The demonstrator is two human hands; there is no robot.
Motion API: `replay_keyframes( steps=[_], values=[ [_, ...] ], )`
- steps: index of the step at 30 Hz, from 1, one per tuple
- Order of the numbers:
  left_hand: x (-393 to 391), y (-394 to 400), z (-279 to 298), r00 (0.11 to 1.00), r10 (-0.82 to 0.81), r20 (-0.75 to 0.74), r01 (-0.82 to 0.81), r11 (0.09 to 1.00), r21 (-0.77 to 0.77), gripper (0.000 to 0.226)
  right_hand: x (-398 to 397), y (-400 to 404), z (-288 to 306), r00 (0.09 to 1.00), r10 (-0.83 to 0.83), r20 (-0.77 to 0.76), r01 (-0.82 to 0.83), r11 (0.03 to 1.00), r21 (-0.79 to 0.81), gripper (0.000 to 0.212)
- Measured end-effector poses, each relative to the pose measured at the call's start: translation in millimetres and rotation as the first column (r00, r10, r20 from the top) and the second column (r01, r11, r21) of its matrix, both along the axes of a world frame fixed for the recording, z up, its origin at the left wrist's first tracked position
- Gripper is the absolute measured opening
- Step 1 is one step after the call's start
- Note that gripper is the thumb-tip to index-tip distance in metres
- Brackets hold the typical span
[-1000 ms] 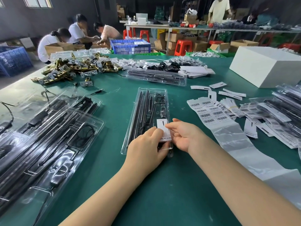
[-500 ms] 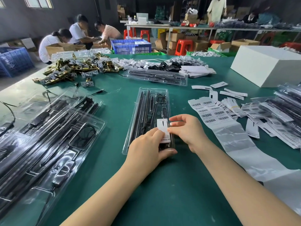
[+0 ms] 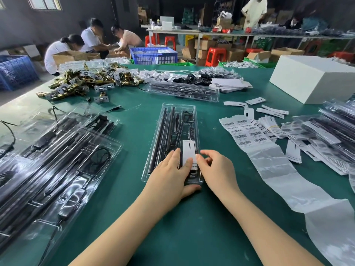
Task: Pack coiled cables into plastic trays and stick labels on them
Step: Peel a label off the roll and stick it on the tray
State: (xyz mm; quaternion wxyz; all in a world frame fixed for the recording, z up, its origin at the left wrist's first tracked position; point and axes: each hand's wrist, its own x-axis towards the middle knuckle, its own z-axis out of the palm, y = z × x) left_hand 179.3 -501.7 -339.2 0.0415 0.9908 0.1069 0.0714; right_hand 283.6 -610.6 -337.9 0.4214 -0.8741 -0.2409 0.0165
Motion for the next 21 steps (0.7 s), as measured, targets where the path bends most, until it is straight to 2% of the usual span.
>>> replay_keyframes(
  steps=[6, 11, 13, 16, 18, 21],
  values=[
    [-3, 4, 1, 1.0, 0.016, 0.003, -0.016, 1.0, 0.002, 0.084, 6, -14, 0, 0.993, 0.074, -0.097, -0.068, 0.996, 0.063, 0.007],
    [-5, 5, 3, 0.994, 0.022, 0.11, -0.011, 0.995, -0.1, 0.079, 17, -24, 5, 0.934, 0.206, -0.292, -0.18, 0.977, 0.114, 0.01],
    [-6, 5, 4, 0.983, 0.047, 0.179, -0.018, 0.986, -0.164, 0.078, 19, -26, 3, 0.934, 0.22, -0.281, -0.202, 0.975, 0.092, 0.009],
    [-7, 7, 5, 0.972, 0.098, 0.214, -0.034, 0.958, -0.285, 0.079, 18, -24, 2, 0.919, 0.255, -0.299, -0.233, 0.966, 0.109, 0.019],
    [-8, 7, 4, 0.969, 0.105, 0.223, -0.034, 0.953, -0.3, 0.079, 18, -23, 2, 0.913, 0.261, -0.313, -0.235, 0.965, 0.121, 0.022],
    [-7, 6, 3, 0.966, 0.112, 0.232, -0.037, 0.952, -0.303, 0.08, 17, -20, 0, 0.939, 0.221, -0.262, -0.207, 0.975, 0.082, 0.015]
  ],
)
